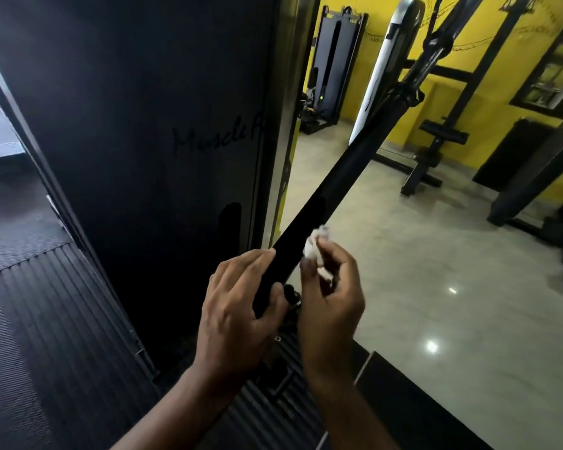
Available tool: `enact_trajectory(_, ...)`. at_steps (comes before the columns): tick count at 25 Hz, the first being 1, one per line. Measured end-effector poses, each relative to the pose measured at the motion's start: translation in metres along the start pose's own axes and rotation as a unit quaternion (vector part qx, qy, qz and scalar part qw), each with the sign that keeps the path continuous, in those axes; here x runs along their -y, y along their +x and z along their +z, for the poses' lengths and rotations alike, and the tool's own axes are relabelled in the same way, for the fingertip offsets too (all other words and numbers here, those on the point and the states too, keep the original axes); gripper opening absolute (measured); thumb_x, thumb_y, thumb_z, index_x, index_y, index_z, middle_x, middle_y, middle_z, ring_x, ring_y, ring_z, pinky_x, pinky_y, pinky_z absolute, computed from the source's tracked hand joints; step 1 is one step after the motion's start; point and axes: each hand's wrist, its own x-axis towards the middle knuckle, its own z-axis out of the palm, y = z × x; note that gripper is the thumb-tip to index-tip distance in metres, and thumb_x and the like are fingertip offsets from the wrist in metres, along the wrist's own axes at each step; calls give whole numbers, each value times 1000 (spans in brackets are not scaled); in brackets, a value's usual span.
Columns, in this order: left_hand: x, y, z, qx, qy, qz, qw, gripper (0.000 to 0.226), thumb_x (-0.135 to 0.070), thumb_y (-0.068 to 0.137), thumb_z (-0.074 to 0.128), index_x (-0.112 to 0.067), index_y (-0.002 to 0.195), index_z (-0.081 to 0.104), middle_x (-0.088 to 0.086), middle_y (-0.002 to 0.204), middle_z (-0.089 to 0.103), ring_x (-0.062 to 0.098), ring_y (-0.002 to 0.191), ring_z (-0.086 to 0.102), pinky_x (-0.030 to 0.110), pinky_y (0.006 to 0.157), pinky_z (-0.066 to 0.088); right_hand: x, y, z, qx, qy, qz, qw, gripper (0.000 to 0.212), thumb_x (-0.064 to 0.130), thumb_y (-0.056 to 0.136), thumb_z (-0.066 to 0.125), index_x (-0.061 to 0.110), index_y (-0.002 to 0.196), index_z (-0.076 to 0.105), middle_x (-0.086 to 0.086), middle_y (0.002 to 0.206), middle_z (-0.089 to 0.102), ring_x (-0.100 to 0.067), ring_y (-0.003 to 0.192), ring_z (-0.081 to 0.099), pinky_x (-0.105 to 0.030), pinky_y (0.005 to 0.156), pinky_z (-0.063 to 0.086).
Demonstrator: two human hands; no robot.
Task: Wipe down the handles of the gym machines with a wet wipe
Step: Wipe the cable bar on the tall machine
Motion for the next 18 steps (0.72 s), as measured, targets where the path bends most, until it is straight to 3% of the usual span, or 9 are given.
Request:
enact_trajectory(3,4,2,-1,-6,13,5,1000,41,-24,89,60,-9,127,62,0,122,63,11,113,54,36,91,50,4,1,14,-42,157,220,962,26,8,93,64,27,111,65,6,114,70,-7,113,64,-37,98,54)
enact_trajectory(8,10,2,-6,-4,36,24,999,41,-25,91,56,-8,128,61,3,124,63,9,116,51,25,98,43,10,8,23,9,308,401,863,23,7,98,53,22,109,67,-5,111,72,-20,106,69,-42,95,55)
enact_trajectory(11,12,8,-5,-4,37,37,999,41,-25,92,57,-7,128,61,3,126,62,10,118,51,25,99,43,8,24,27,-10,399,406,822,20,7,98,51,13,112,64,-9,108,71,-20,102,68,-36,95,53)
enact_trajectory(14,13,6,-6,-1,45,37,998,40,-25,93,58,-6,128,62,3,126,62,13,118,54,32,98,47,10,17,28,42,369,435,821,23,8,100,49,16,116,63,-8,110,73,-21,103,70,-36,92,56)
enact_trajectory(17,14,8,-8,-3,51,35,998,40,-24,93,59,-8,129,62,1,127,62,15,118,55,39,96,49,6,28,27,-37,439,374,816,18,4,98,52,13,108,64,-6,109,72,-17,104,68,-25,84,57)
enact_trajectory(18,15,7,-8,-2,52,29,998,40,-25,93,59,-8,129,62,0,127,62,14,118,55,39,96,49,5,32,28,-47,420,346,837,18,5,98,54,14,108,65,-3,111,71,-14,106,67,-24,86,56)
